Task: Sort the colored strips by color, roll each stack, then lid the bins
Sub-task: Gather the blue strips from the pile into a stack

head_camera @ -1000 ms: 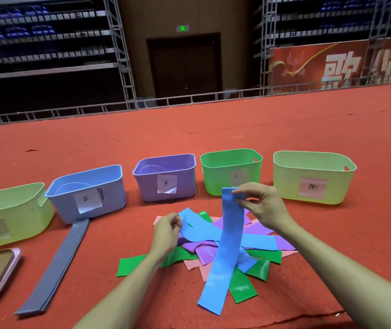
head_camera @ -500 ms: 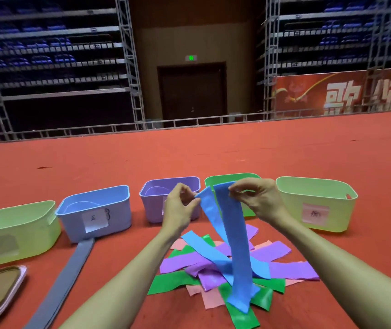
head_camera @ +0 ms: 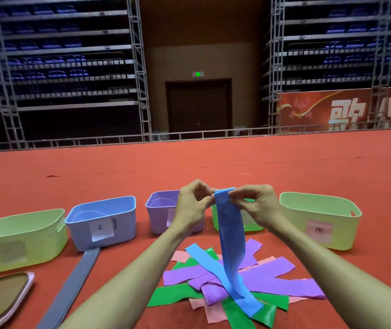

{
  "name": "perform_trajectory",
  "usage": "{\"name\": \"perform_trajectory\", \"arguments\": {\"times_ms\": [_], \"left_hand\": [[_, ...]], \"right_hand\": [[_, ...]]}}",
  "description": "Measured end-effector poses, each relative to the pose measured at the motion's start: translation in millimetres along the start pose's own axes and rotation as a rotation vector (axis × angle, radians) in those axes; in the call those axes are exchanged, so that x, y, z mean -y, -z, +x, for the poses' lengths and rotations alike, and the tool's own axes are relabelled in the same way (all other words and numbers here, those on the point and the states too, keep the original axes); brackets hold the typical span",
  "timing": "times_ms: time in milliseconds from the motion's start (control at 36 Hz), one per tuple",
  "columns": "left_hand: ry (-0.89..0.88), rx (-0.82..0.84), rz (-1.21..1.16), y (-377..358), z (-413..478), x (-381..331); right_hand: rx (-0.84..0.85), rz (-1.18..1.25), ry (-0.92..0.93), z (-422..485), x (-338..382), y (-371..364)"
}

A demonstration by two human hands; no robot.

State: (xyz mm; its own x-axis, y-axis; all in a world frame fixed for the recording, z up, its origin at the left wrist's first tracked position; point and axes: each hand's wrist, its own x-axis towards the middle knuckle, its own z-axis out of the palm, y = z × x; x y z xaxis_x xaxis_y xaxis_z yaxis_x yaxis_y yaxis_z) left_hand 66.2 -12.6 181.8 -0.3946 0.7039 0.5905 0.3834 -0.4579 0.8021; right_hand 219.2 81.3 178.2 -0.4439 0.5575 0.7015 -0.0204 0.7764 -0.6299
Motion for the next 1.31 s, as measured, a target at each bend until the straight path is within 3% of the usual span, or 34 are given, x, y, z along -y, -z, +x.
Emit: {"name": "perform_trajectory", "arguments": {"times_ms": [222,750,972,1083,1194,1306], "left_hand": [[0.061,0.0,-0.142,2,-1,-2],[0.093,0.092,-0.192,-6,-13,-14],[-0.068,0.042,0.068,-9,-16,-9],[-0.051,0.021,0.02,-9,-13,-9],[-0.031,0.015,-0.038,-11,-12,-12],[-0.044,-0.019,-0.042,-12,-10,-11]], "right_hand": [[-0.032,0.013,0.002,-1,4,0],[-0.039,-0.077,0.007,-5,4,3],[-0.03,-0.078,0.01,-8,-3,2],[-0.049,-0.057,0.092,-7,-1,3],[-0.018,0.093,0.008,-9,0,4],[-0.018,0.075,0.009,-8,2,3]]}}
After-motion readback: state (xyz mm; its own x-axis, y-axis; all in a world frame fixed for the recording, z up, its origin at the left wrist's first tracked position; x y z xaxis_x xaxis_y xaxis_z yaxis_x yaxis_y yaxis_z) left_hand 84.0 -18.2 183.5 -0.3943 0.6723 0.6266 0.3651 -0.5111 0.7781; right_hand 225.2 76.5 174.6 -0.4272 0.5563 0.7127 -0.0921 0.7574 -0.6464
